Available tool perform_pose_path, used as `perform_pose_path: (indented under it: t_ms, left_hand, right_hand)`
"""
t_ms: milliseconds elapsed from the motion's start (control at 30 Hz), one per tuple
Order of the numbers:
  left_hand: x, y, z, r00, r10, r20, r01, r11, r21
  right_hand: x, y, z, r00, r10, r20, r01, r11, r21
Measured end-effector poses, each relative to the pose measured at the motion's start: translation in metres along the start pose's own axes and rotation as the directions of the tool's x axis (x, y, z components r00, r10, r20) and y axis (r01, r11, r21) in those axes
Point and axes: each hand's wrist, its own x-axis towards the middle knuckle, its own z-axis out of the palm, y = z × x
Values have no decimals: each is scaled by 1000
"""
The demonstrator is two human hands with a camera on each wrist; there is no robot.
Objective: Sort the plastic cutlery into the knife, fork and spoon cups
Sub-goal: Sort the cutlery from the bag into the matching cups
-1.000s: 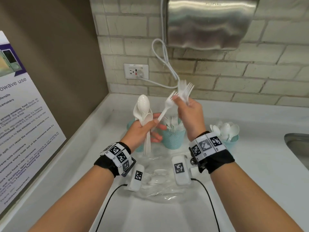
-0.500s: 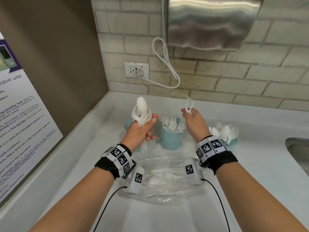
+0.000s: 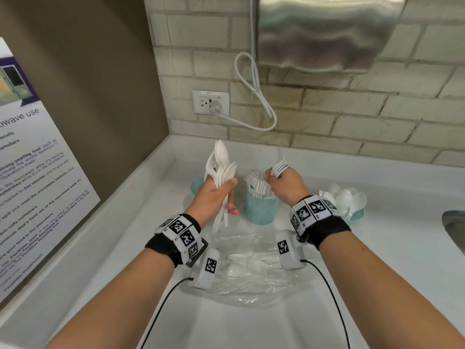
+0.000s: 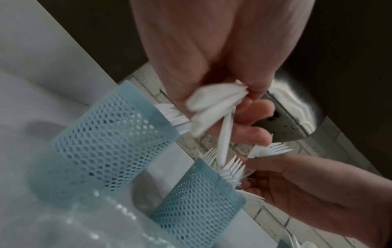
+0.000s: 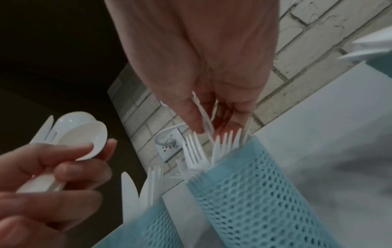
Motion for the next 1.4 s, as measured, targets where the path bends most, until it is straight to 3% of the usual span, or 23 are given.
perform_pose_path:
  t_ms: [133, 200, 267, 367, 467, 533, 633, 733, 833, 1000, 1100, 1200, 1300, 1400]
  left_hand:
    - [-1, 0, -3, 1000, 16, 20, -17, 999, 46]
    - [0, 0, -5, 999, 36, 12, -37, 997, 68]
    - [2, -2, -6, 999, 46, -4, -45, 996, 78]
    - [3, -4, -4, 999, 43, 3, -43, 993, 112]
    - [3, -3, 1, 998, 61, 28, -65, 983, 171]
    - [2, -4, 4, 996, 84, 17, -85, 961, 261]
    - [5, -6, 9, 994, 107, -38, -85, 923, 375]
    - [3, -2, 14, 981, 188, -52, -160, 927, 339]
    - [-2, 3, 21, 973, 201, -117, -160, 943, 292]
    - [4, 0, 20, 974, 193, -119, -166, 964, 209]
    - [6, -3, 20, 977, 179, -112, -157, 970, 188]
    - [11, -11, 15, 979, 163, -120, -140, 973, 184]
    - [15, -15, 7, 977, 172, -130, -148, 973, 176]
    - [15, -14, 7, 979, 179, -96, -163, 974, 158]
  right_hand:
    - [-3, -4, -4, 992, 95, -85, -81, 985, 153]
    - [-4, -8, -4, 985, 83, -152, -63, 990, 127]
    - [-9, -15, -5, 976, -1, -218, 29, 992, 123]
    - [-23, -34, -5, 962, -161, -221, 222, 931, 288]
    - [-43, -55, -2, 947, -282, -155, 321, 857, 404]
    - [-56, -62, 4, 926, -311, -216, 376, 826, 420]
    - [-67, -66, 16, 908, -275, -316, 381, 855, 352]
    - [-70, -69, 26, 921, -241, -306, 324, 910, 259]
    - [-66, -69, 27, 935, -177, -308, 278, 905, 321]
    - [-66, -72, 16, 985, -86, -148, 157, 799, 580]
    - [-67, -76, -1, 970, -101, -222, 218, 764, 607]
    - [-68, -82, -28, 910, -135, -392, 378, 657, 653]
    - [-56, -69, -37, 866, -129, -484, 412, 733, 542]
    - [-40, -40, -24, 906, -46, -420, 245, 867, 435]
